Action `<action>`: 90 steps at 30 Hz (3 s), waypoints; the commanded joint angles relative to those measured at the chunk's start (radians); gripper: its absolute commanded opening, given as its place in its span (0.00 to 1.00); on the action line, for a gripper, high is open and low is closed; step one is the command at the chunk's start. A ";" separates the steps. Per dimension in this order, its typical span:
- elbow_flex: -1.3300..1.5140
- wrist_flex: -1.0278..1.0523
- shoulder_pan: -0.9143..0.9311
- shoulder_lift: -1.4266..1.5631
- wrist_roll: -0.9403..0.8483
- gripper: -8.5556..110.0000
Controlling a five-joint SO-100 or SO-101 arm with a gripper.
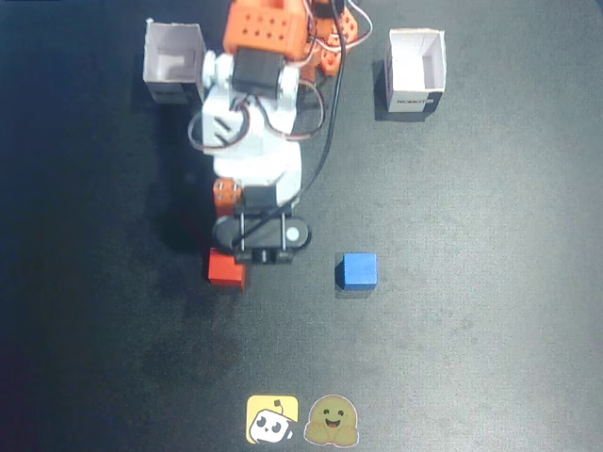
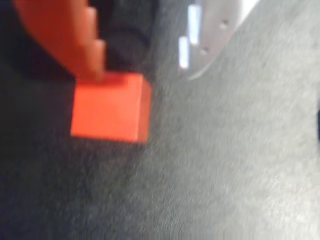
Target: Put the red cube in the right box and the blue cube in the left box.
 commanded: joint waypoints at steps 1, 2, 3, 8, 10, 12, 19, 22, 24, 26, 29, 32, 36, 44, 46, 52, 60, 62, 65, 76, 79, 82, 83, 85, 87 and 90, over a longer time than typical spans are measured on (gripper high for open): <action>-0.072 -0.035 0.002 -0.049 -0.015 0.20; -0.080 -0.043 0.005 -0.074 -0.017 0.20; -0.087 -0.052 0.006 -0.097 -0.020 0.21; -0.092 -0.114 0.015 -0.172 -0.048 0.23; -0.091 -0.143 0.018 -0.210 -0.055 0.24; -0.080 -0.178 0.026 -0.233 -0.072 0.24; -0.044 -0.212 0.032 -0.258 -0.100 0.27; 0.011 -0.250 0.038 -0.242 -0.106 0.26; 0.032 -0.259 0.041 -0.242 -0.106 0.26; 0.048 -0.264 0.044 -0.242 -0.109 0.26; 0.075 -0.285 0.054 -0.244 -0.120 0.26; 0.091 -0.311 0.061 -0.264 -0.132 0.26; 0.109 -0.364 0.077 -0.313 -0.150 0.26; 0.135 -0.420 0.078 -0.357 -0.150 0.24; 0.137 -0.414 0.078 -0.351 -0.144 0.22; 0.135 -0.416 0.078 -0.350 -0.133 0.16; 0.092 -0.298 0.074 -0.227 -0.106 0.13; 0.040 -0.199 0.071 -0.178 -0.098 0.13; -0.055 -0.077 0.069 -0.150 -0.091 0.13; -0.156 0.204 0.272 -0.025 0.009 0.14; -0.147 0.272 0.370 0.035 0.038 0.14; -0.153 0.341 0.463 0.072 0.058 0.14; -0.153 0.359 0.497 0.083 0.057 0.14; -0.156 0.397 0.551 0.115 0.057 0.14; -0.146 0.431 0.589 0.164 0.072 0.14; -0.130 0.480 0.620 0.238 0.110 0.14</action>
